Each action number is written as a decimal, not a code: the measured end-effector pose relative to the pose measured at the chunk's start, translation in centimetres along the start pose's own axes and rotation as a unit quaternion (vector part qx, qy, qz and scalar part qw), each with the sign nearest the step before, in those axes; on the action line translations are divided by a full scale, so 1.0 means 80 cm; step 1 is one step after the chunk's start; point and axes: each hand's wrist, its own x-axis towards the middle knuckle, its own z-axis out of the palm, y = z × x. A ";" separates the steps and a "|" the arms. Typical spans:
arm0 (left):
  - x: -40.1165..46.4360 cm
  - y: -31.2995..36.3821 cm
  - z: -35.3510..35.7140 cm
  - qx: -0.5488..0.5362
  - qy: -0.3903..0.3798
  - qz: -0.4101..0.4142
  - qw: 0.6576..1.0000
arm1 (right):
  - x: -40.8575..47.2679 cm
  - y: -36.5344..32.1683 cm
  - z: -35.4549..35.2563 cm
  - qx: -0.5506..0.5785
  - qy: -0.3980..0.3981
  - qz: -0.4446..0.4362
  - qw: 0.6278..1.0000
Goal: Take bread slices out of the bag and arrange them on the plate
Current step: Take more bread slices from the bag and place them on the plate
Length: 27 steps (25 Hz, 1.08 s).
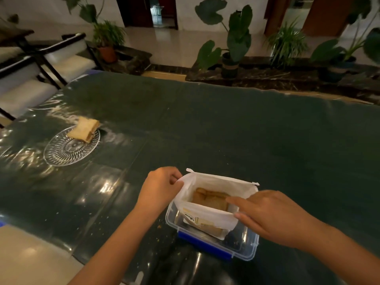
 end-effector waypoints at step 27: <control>-0.008 -0.005 0.016 -0.042 -0.049 0.041 0.997 | 0.165 -0.009 0.150 0.027 -0.061 0.417 0.906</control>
